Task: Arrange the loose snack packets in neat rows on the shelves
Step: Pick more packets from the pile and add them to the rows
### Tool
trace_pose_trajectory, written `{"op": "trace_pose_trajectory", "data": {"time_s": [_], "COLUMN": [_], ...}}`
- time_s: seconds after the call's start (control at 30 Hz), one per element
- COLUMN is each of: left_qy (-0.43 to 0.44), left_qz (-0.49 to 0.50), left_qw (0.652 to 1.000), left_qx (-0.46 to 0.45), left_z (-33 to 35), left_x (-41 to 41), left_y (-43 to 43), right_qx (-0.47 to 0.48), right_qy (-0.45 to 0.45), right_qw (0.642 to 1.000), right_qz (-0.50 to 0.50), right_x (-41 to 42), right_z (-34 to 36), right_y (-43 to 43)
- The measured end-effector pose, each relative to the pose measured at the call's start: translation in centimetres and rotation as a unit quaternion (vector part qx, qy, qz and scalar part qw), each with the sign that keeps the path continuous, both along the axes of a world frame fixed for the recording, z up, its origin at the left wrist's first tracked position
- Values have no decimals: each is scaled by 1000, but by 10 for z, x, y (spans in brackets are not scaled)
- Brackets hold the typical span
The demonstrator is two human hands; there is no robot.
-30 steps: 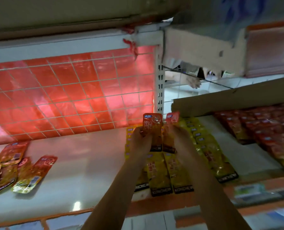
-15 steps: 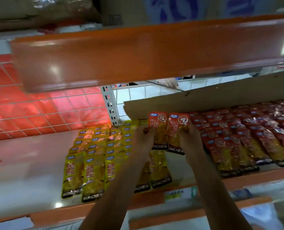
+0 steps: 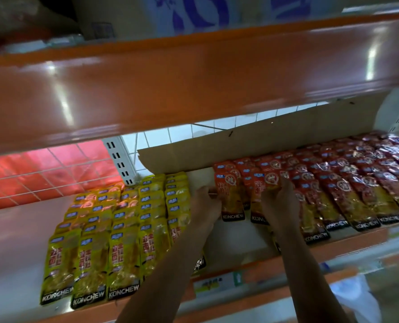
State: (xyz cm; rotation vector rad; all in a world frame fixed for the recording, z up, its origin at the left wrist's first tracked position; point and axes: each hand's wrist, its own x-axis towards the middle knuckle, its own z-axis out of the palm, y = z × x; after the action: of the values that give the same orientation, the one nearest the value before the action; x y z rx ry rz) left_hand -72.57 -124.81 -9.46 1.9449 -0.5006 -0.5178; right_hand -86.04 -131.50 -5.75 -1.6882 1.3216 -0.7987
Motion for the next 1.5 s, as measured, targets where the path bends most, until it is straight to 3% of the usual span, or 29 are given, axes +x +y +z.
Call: {"op": "trace_pose_trajectory", "data": {"time_s": [0.2, 0.47, 0.7, 0.83, 0.97, 1.03, 1.27, 1.5], "left_qy": [-8, -95, -121, -199, -52, -7, 21, -45], "left_qz": [-7, -28, -33, -27, -72, -78, -22, -21], "left_qw": [1000, 994, 989, 979, 994, 994, 996, 998], "left_qx": [15, 49, 75, 29, -70, -73, -85, -41], "left_z": [-9, -9, -7, -2, 8, 7, -2, -10], "left_x": [-10, -11, -11, -19, -26, -28, -27, -30], "left_y": [-12, -14, -10, -8, -10, -9, 1, 3], "right_qx": [-8, -38, -63, -67, -56, -53, -115, -177], "right_qy": [33, 58, 78, 79, 82, 89, 95, 130], "right_qw": [999, 997, 993, 992, 989, 988, 982, 970], "right_qz": [18, 44, 68, 78, 112, 118, 113, 107], "right_x": [-2, -3, 2, 6, 11, 12, 7, 7], "right_z": [-8, -12, -12, -11, -12, -13, -16, -20], "right_y": [-7, -9, -8, -4, 3, 4, 2, 3]}}
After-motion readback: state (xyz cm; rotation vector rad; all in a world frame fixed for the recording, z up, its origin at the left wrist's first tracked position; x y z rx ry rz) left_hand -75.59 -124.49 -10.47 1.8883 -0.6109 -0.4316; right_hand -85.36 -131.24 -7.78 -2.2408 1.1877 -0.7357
